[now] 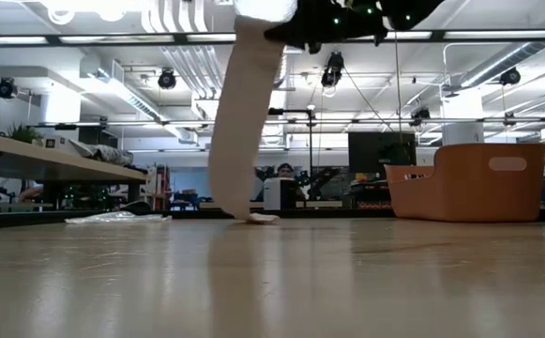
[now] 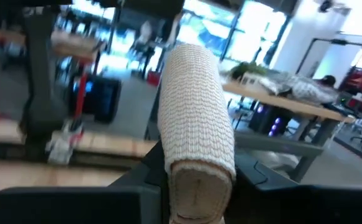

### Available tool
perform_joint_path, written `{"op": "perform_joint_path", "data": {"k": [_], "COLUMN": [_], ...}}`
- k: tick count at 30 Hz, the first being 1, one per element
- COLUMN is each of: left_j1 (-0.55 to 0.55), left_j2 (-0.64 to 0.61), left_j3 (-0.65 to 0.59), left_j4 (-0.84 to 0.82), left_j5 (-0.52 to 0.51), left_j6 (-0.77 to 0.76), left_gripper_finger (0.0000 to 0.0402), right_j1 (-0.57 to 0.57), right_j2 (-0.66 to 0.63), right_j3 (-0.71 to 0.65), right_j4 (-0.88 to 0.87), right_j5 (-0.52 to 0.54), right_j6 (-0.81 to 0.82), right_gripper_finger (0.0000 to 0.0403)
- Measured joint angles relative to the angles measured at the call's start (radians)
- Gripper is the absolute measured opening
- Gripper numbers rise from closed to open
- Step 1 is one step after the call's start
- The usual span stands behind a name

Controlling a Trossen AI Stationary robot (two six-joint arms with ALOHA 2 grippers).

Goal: Roll bandage
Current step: Roll the center brown bandage

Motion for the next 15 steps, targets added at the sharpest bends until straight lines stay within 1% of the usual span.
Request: {"op": "perform_joint_path", "data": {"k": [2,5,9,13,15], "left_j1": [0.0,0.003,0.003,0.0,-0.002], "left_j2": [-0.001,0.003,0.004,0.007,0.013], "left_j3": [0.015,0.037,0.066,0.07,0.082], "left_j4": [0.135,0.236,0.239,0.242,0.24], "left_j5": [-0.036,-0.112,-0.238,-0.263,-0.262], "left_j6": [-0.121,-0.274,-0.46,-0.595,-0.636], "left_gripper_finger": [0.0226,0.0232,0.0242,0.025,0.0254], "right_j1": [-0.012,-0.018,-0.017,-0.012,-0.009], "right_j2": [-0.001,-0.004,-0.01,-0.012,-0.008], "right_j3": [0.049,0.136,0.281,0.432,0.507], "right_j4": [-0.031,-0.135,-0.267,-0.438,-0.542], "right_j5": [-0.002,-0.001,-0.002,-0.055,-0.096], "right_j6": [0.049,0.073,0.058,-0.008,-0.012], "right_gripper_finger": [0.0082,0.0082,0.0082,0.0082,0.0082]}}
